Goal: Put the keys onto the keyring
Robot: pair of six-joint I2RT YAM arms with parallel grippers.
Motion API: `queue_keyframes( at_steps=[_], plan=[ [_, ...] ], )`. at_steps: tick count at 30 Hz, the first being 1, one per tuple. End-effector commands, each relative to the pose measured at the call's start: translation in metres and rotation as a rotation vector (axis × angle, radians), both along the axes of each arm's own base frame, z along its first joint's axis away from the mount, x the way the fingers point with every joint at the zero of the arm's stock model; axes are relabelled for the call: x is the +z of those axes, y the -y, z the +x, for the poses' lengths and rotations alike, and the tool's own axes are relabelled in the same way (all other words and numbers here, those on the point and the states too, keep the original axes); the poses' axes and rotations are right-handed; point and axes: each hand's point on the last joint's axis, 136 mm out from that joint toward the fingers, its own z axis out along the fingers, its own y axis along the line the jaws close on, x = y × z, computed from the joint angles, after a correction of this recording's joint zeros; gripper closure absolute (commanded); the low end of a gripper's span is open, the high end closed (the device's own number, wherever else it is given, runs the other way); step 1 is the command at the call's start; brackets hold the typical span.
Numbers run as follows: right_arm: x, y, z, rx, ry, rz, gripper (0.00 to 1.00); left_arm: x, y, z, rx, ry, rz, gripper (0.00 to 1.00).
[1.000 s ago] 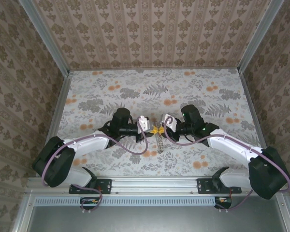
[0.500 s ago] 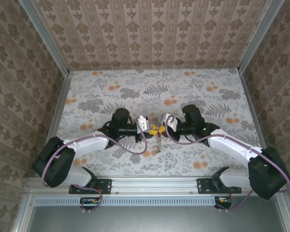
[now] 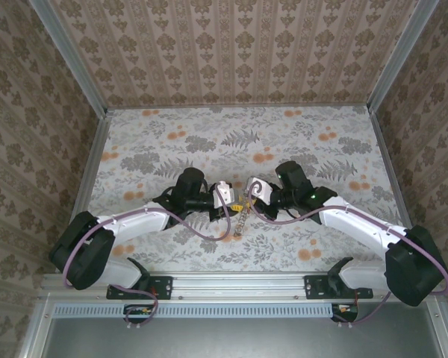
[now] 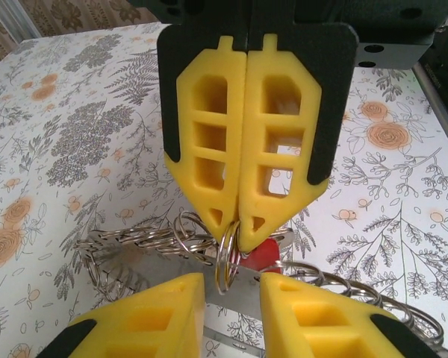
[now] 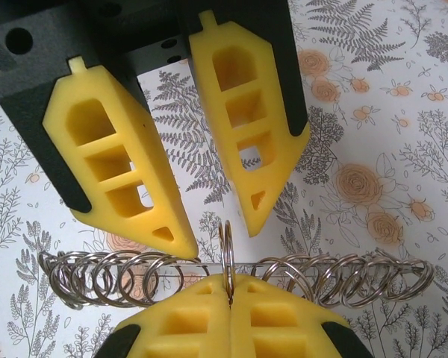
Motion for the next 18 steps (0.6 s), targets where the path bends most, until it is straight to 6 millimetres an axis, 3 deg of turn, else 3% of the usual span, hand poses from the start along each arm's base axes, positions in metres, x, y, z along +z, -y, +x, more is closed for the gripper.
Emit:
queue_keyframes(
  at_steps=[1, 11, 18],
  plan=[
    [0.0155, -0.006, 0.0067, 0.012, 0.049, 0.008, 0.99, 0.0203, 0.0063, -0.0004, -0.024, 0.044, -0.045, 0.74],
    [0.0191, -0.0096, 0.006, 0.021, 0.049, 0.036, 0.99, 0.02, 0.0083, -0.0021, -0.036, 0.036, -0.05, 0.79],
    [0.0163, -0.0084, 0.006, 0.018, 0.052, 0.03, 0.99, 0.0256, 0.0093, -0.0016, -0.033, 0.046, -0.076, 0.76]
  ],
)
